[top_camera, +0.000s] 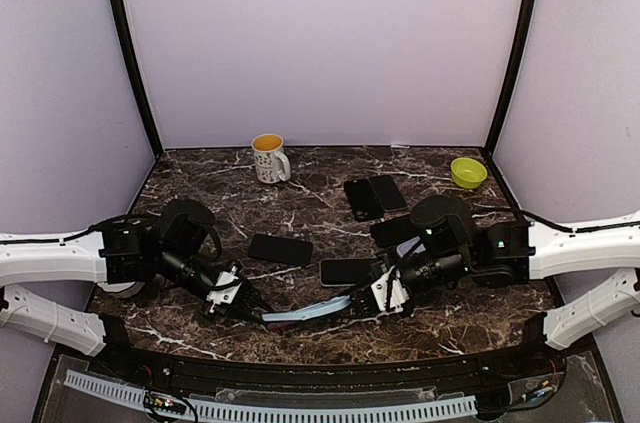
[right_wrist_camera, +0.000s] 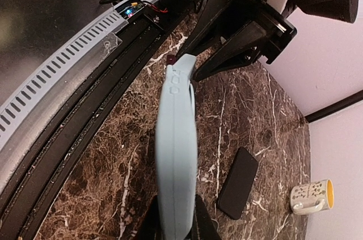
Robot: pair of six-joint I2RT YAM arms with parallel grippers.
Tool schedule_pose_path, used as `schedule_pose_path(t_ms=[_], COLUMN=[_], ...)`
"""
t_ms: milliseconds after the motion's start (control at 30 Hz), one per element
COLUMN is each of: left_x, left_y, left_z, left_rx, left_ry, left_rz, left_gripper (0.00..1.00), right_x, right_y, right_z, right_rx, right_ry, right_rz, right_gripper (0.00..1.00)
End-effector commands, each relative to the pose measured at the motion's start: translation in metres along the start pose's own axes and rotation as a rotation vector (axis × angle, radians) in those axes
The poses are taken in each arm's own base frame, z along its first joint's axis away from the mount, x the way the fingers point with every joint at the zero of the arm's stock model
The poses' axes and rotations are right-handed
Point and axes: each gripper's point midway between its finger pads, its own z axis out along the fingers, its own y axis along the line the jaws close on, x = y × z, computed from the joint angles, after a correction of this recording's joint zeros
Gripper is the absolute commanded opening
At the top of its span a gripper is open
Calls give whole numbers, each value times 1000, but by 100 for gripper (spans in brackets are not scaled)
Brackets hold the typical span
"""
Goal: Take the phone out of the phone case
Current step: Remove the top left corner of the phone from the phone case.
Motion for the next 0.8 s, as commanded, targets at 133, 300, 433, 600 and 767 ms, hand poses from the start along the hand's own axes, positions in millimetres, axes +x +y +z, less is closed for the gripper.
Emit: schedule_pose_path(t_ms=[133, 300, 433, 600, 767], left_x=[-35, -32, -34, -33, -33], left_y=[76, 82, 84, 83, 84], left_z=[-21, -24, -28, -35, -52], left_rx=[-383, -440, -468, -490, -550], left_ry=[-73, -68, -74, -44, -11], left_rz=[173, 189, 201, 241, 268], left_gripper=[25, 27, 30, 36, 50], right_x=[-98, -95, -91, -78, -67], right_y=[-35, -47, -55, -57, -60], right_z=[-18, -19, -19, -19, -27], right_rx=[122, 205, 256, 299, 351], right_ry=[-407, -430, -440, -398, -373], right_rz=[-31, 47, 129, 170, 201], right_gripper=[0, 0, 0, 0, 0])
